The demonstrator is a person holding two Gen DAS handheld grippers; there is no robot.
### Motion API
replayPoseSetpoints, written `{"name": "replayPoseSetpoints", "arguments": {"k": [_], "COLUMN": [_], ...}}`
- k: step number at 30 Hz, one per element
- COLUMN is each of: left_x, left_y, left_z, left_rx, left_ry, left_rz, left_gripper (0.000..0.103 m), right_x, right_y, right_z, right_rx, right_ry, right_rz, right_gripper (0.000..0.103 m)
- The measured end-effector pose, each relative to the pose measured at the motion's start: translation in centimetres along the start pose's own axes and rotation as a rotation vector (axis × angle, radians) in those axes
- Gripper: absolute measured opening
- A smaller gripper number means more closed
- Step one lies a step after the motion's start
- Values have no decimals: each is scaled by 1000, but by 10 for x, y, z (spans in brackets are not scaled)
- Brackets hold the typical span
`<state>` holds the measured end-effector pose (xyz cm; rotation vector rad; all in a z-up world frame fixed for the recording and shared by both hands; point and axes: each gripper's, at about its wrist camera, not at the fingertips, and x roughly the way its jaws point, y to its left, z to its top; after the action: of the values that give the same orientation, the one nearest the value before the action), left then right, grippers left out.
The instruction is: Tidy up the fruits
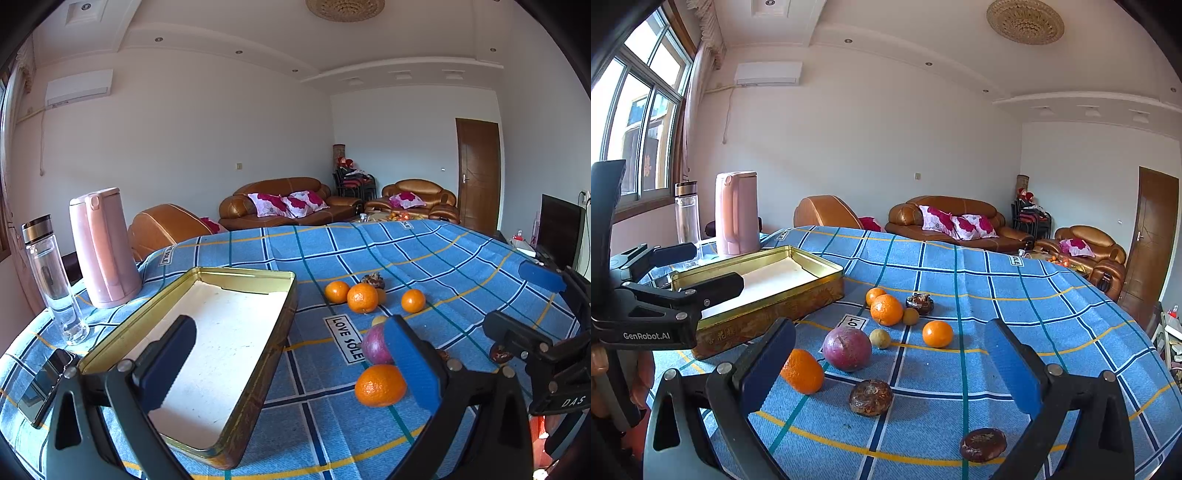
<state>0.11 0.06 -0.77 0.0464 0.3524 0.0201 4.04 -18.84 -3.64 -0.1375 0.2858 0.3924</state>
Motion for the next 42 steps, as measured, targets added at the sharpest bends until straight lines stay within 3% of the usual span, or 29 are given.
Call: {"name": "replayPoseSetpoints", "arguments": {"k": [42], "left_x": [7], "left_y": [2], "left_z": [-7], "left_rx": [6], "left_ry": [21], "left_rz": [6], "left_gripper": [103], "right_x": [3], "right_y": [-1], "right_z": [-7], "right_rx": [6], "right_ry": [16], "right_rz": [-2], "right_gripper": [102]}}
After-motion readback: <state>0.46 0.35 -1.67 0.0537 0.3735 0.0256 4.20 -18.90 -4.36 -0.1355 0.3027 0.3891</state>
